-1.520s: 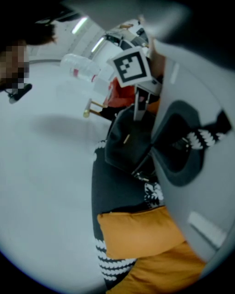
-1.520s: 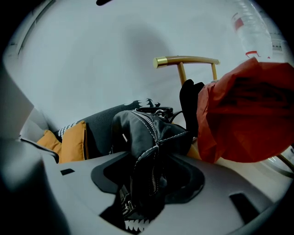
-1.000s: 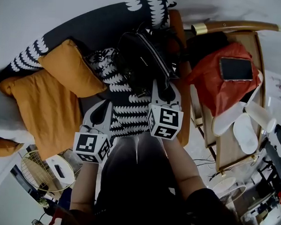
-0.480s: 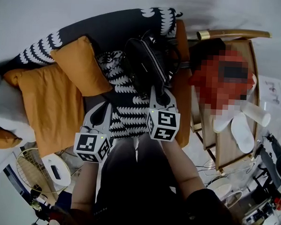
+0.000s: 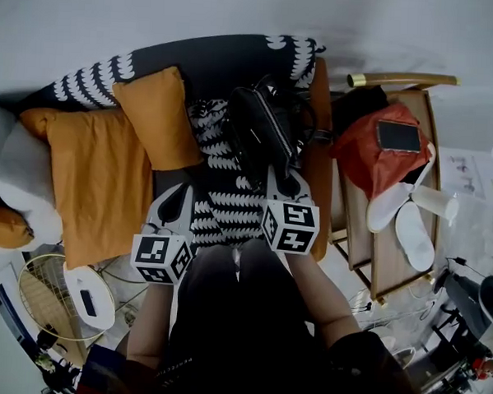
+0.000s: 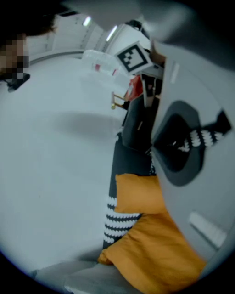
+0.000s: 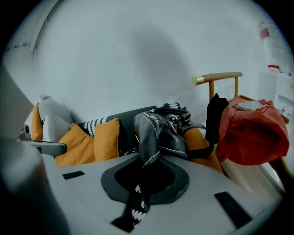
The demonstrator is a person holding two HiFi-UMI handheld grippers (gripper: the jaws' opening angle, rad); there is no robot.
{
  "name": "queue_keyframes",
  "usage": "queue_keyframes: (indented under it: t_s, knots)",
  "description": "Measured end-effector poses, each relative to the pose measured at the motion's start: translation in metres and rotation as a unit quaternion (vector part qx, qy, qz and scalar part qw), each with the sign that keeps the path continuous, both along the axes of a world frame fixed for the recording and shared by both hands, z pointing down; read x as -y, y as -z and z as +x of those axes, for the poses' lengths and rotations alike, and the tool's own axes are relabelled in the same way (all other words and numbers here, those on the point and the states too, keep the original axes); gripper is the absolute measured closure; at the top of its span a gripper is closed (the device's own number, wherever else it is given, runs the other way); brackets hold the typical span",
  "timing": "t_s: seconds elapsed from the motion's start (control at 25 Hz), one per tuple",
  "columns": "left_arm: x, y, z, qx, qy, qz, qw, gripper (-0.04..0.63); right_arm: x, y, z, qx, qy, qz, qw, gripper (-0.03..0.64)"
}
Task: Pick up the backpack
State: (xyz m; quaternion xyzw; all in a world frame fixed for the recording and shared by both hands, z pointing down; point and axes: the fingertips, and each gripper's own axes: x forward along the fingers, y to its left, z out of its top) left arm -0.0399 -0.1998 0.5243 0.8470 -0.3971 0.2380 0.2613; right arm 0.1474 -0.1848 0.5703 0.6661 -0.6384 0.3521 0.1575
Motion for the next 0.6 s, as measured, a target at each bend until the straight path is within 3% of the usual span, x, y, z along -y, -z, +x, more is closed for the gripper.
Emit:
queue_keyframes:
  t_s: [0.6]
  knots:
    - [0.000,0.042,-0.029,-0.025,0.036,0.034,0.9985,0.572,-0.023,0.050,-0.021,-0.001,0.065,-0.014,0.998,0.597]
